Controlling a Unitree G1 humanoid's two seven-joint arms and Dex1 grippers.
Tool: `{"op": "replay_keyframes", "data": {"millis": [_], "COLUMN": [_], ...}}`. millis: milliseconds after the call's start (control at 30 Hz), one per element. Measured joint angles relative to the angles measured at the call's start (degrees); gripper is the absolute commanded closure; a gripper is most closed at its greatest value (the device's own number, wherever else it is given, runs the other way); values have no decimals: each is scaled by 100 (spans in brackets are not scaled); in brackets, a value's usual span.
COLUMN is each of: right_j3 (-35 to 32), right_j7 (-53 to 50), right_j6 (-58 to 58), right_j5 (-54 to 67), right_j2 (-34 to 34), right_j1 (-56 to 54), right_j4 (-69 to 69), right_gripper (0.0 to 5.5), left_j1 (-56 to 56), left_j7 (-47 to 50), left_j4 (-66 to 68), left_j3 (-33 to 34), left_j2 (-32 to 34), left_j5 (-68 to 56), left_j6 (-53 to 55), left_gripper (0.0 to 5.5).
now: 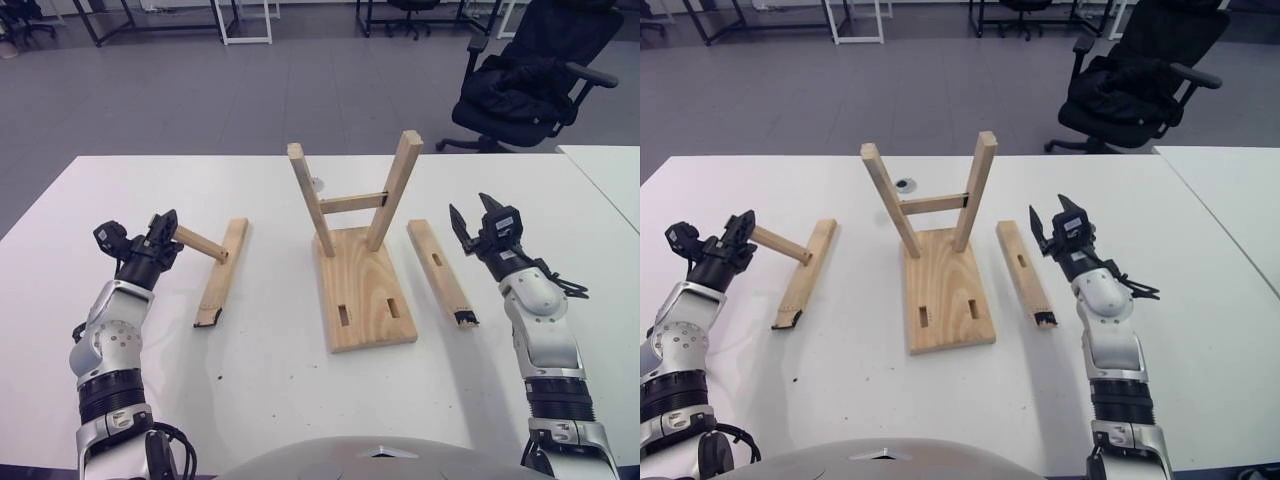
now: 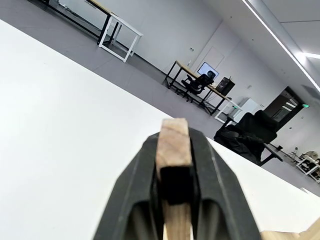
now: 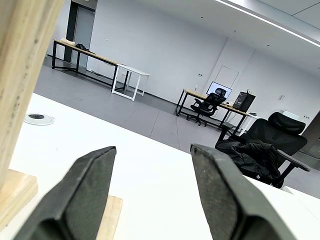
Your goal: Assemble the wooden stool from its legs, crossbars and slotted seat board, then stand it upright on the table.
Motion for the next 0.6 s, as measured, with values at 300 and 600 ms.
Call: {"op": "replay_keyframes", "data": {"millis": [300,600], "right_j3": [137,324], "right_j7": [-65,-79], "right_j6": [-51,-178], "right_j5": [-13,-222], "right_j2": [-1,-1], "right_j1": [-1,-1], "right_j4": [131,156], "right_gripper": [275,275], "left_j1": [183,169], "left_j7": [307,488], "left_j4": [-459,-546], "left_j3": [-141,-163], "left_j2": [-41,-99], "left_j5": [330,387], "left_j6": [34,48], "left_gripper": [510,510]}}
